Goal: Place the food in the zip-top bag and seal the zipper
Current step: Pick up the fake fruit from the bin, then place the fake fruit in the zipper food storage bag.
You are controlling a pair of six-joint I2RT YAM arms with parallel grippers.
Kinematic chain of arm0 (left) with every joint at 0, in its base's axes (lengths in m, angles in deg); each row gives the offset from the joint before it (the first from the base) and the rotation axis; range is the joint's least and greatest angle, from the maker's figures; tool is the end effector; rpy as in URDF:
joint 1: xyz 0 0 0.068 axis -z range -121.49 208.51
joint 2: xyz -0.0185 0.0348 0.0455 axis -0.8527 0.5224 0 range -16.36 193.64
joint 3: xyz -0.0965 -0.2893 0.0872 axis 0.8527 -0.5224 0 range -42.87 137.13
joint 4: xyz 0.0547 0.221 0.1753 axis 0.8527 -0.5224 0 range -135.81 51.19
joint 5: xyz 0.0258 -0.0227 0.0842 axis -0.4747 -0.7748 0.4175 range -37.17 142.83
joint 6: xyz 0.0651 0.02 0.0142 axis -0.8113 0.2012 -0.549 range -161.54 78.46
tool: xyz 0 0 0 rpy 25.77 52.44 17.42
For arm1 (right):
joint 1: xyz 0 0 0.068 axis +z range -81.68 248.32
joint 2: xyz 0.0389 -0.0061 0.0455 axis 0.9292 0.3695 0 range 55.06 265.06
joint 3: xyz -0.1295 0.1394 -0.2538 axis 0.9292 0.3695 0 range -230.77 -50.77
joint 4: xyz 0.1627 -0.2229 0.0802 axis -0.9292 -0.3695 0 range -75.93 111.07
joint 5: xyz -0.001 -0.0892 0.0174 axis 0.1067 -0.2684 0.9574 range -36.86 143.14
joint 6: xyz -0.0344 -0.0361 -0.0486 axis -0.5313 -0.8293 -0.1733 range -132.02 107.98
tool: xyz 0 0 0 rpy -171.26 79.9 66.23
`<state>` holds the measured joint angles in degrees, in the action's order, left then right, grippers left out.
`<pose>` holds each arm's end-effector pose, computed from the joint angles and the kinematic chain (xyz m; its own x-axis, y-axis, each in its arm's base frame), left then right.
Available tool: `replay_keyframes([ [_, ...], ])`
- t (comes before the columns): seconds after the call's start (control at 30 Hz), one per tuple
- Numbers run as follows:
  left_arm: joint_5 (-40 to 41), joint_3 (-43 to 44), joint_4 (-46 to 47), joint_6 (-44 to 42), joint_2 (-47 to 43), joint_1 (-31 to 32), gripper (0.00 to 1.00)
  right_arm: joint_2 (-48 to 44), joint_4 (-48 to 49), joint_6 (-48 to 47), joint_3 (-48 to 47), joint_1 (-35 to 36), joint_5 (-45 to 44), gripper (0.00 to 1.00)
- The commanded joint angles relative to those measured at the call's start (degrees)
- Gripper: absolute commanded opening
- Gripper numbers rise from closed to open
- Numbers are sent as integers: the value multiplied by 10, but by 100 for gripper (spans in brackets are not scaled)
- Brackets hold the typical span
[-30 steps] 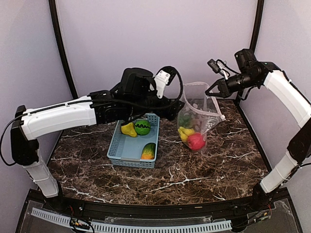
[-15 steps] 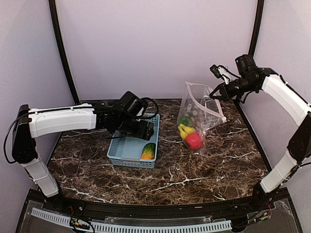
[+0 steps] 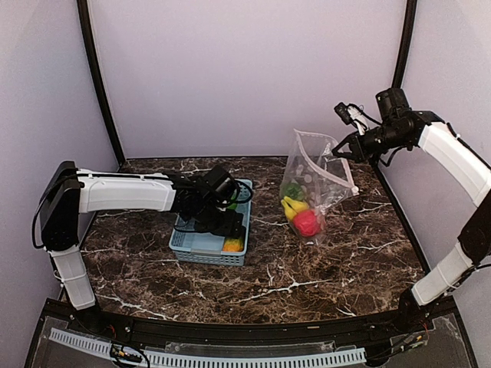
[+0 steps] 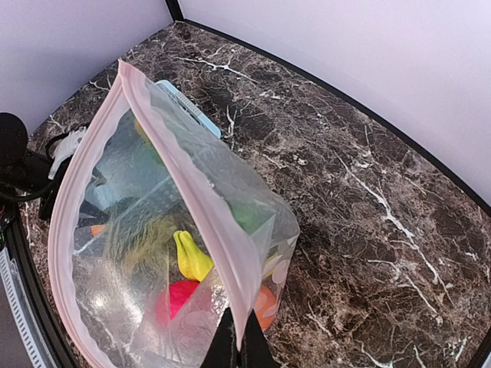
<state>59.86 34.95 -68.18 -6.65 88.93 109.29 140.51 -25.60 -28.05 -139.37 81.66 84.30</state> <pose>0.2851 -0.3382 0.2307 -0.8498 0.1434 -0.5072 0.2932 0.9283 -0.2288 0.3368 0.1100 0.4127 -0.4887 -0.3588 -0.7952 -0.7257 0.6731 0.1423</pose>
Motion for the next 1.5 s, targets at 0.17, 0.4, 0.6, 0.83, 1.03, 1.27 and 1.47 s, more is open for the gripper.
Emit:
replay_keyframes([
  [0.17,-93,-49,46,12,7,-7,79,-15,14,-2,13,0,22,0],
  [0.4,-115,-34,54,9,33,-8,78,-19,8,0,12,2,32,0],
  [0.6,-121,2,14,-8,64,-9,65,-25,5,-1,14,4,35,0],
  [0.83,-44,16,-42,-44,4,-9,54,-31,3,-4,19,9,35,0],
  [1.03,15,23,-70,-84,-115,-9,54,-25,-2,-8,11,16,33,0],
  [1.27,-95,20,120,-152,-206,-3,53,-2,-26,-17,-32,35,29,0],
  [1.47,-197,104,291,-169,-165,34,49,17,-49,-18,-65,48,32,0],
])
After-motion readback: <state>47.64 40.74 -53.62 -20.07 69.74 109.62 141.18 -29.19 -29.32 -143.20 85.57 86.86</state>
